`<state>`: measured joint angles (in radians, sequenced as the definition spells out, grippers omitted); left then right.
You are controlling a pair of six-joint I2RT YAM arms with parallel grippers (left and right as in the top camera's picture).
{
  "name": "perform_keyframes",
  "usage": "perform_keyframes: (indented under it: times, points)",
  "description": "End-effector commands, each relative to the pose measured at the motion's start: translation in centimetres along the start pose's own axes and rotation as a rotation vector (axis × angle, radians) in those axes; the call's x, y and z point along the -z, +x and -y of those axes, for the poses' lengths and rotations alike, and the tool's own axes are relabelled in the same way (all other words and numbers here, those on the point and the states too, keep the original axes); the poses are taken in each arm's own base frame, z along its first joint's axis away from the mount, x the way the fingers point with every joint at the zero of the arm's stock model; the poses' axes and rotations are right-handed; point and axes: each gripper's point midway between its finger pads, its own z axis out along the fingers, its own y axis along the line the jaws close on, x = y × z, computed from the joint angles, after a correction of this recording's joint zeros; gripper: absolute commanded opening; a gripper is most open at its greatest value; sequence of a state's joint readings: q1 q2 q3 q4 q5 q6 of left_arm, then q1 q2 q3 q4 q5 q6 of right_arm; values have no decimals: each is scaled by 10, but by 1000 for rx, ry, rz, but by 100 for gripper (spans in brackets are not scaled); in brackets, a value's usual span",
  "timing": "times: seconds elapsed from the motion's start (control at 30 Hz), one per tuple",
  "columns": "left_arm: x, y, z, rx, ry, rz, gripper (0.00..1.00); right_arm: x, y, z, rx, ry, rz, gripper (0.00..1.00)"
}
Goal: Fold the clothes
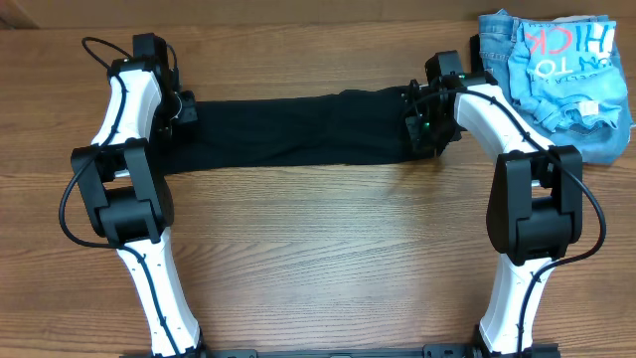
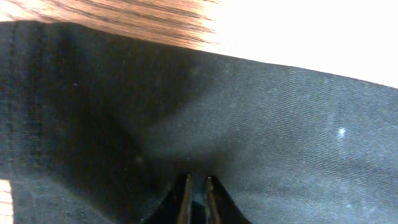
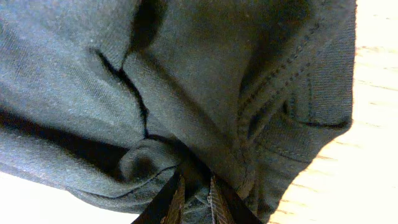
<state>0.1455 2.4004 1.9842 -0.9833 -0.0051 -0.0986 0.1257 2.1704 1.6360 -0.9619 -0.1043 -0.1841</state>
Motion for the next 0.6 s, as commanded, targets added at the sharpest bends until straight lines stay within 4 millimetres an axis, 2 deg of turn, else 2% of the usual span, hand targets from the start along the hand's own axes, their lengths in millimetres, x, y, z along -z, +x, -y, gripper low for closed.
perform_keyframes:
  times: [0.0, 0.03, 0.07, 0.1, 0.13, 0.2, 0.27, 0.33, 0.37, 0.4, 0.5, 0.53, 0.57]
  points:
    - [-1, -2, -9, 0, -36, 3, 10, 41, -35, -24, 47, -135, 145, 18]
    - [6, -9, -6, 0, -26, 22, 11, 61, -49, -35, 90, -178, 201, 16]
    - [14, -15, -3, 0, -6, 38, 11, 87, -64, -42, 121, -158, 257, 16]
    - [18, -18, -1, 0, 5, 44, 12, 104, -72, -46, 158, -130, 288, 16]
    - [23, -21, 4, -1, 26, 51, 12, 130, -80, -63, 264, -115, 327, 19]
    - [23, -21, 5, 23, 37, 52, 14, 155, -87, -100, 476, -121, 376, 22]
    - [23, -21, 5, 42, 38, 52, 18, 155, -82, -138, 706, -153, 397, 22]
    - [23, -22, 5, 44, 38, 52, 23, 143, -75, -177, 929, -174, 400, 20]
    - [23, -22, 5, 44, 37, 52, 26, 134, -69, -193, 1032, -177, 391, 22]
    - [23, -22, 5, 44, 37, 52, 29, 124, -63, -203, 1095, -185, 378, 29]
    - [23, -22, 5, 44, 38, 52, 32, 101, -54, -213, 1116, -211, 329, 35]
    - [23, -22, 5, 44, 38, 54, 33, 87, -50, -213, 1114, -222, 299, 43]
    - [23, -23, 5, 44, 38, 56, 33, 82, -48, -213, 1114, -225, 289, 51]
